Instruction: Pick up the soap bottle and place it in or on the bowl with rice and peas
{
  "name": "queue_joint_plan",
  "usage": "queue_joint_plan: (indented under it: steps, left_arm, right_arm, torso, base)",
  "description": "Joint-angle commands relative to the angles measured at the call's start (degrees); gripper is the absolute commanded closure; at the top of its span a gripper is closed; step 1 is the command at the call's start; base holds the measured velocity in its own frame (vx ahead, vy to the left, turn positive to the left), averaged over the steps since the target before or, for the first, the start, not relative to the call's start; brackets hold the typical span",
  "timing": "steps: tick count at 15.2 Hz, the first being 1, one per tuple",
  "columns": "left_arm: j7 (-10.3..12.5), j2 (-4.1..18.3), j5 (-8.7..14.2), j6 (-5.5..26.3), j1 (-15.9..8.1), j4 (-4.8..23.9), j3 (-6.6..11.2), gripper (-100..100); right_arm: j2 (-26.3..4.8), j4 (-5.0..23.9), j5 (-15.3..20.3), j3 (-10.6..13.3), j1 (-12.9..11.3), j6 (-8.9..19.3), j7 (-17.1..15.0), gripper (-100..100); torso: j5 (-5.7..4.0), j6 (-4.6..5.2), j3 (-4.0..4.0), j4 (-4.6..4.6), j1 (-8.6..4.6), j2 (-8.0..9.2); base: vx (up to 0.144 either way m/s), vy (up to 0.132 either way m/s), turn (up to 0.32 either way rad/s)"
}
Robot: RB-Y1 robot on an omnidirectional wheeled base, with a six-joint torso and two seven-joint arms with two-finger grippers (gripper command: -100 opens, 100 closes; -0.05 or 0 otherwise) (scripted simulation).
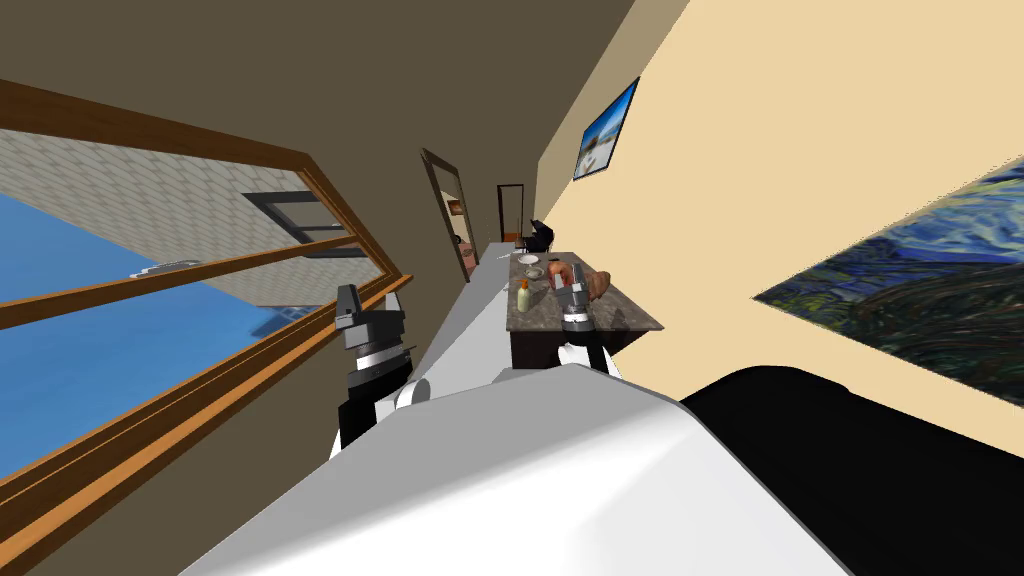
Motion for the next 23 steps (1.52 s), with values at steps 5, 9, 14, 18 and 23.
queue_joint_plan:
  steps: [5,9,14,18,23]
  left_arm:
    - [0.00,-0.01,0.00,0.00,0.00,0.00,-0.01,0]
    - [0.00,-0.01,0.00,0.00,0.00,0.00,-0.01,0]
    - [0.00,-0.01,0.00,0.00,0.00,0.00,-0.01,0]
    - [0.00,-0.01,0.00,0.00,0.00,0.00,-0.01,0]
    - [0.00,-0.01,0.00,0.00,0.00,0.00,-0.01,0]
  right_arm:
    - [-6.94,0.46,1.24,-1.06,0.60,3.22,0.22,-100]
    - [-10.21,0.76,2.04,-1.74,1.01,5.34,0.37,-100]
    - [-15.34,1.38,3.42,-2.97,1.74,9.25,0.69,-100]
    - [-20.95,2.29,4.81,-4.38,2.59,13.89,1.18,-100]
    - [-26.82,3.62,5.90,-5.91,3.51,19.14,1.94,-100]
  torso:
    - [0.05,0.00,-0.03,-0.01,0.26,-0.05]
    - [0.09,0.00,-0.04,-0.02,0.43,-0.07]
    - [0.12,0.00,-0.07,-0.03,0.53,-0.12]
    - [0.12,0.00,-0.05,-0.02,0.53,-0.09]
    - [0.14,-0.01,-0.08,-0.03,0.61,-0.14]
  base:
    - [0.011,0.060,-0.033]
    - [0.018,0.101,-0.039]
    - [0.025,0.124,-0.044]
    - [0.017,0.127,-0.043]
    - [0.030,0.150,-0.030]
